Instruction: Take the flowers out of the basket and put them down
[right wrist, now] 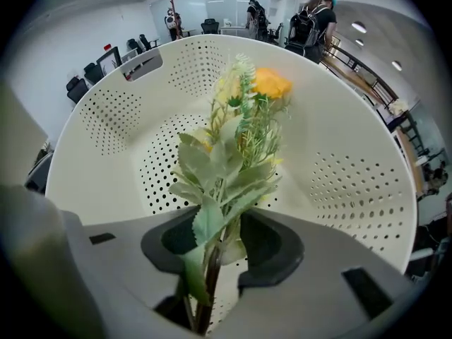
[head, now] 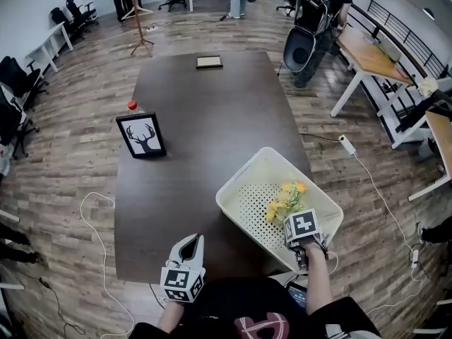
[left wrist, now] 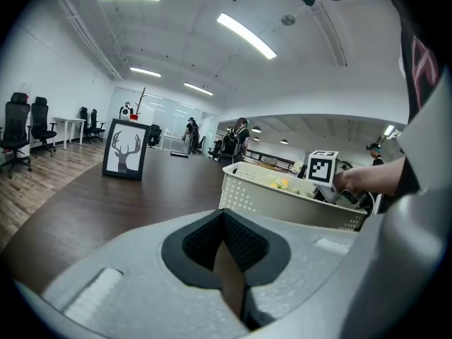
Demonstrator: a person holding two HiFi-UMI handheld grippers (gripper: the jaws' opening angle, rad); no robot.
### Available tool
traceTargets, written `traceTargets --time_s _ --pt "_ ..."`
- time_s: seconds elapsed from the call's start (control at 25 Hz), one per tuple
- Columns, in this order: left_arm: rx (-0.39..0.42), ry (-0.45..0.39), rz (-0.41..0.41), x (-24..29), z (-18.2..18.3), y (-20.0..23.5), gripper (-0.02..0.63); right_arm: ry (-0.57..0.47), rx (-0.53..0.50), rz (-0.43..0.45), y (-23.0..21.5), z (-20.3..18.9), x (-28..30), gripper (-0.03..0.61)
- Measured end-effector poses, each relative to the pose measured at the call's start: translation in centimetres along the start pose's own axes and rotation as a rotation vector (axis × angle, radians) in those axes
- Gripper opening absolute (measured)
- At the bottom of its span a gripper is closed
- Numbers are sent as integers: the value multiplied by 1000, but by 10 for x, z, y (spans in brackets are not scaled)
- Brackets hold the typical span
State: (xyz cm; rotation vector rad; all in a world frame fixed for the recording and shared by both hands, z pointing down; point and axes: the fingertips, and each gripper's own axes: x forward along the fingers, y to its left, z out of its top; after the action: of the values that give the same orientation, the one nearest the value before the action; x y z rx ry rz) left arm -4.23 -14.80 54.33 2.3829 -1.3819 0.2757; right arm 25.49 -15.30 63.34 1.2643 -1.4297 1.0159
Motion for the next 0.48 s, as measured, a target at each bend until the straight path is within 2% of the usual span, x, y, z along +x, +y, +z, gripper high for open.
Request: traceTargets --time_s 0.48 --pt "4 -35 28 -5 7 3 7 -50 8 -10 0 6 -7 81"
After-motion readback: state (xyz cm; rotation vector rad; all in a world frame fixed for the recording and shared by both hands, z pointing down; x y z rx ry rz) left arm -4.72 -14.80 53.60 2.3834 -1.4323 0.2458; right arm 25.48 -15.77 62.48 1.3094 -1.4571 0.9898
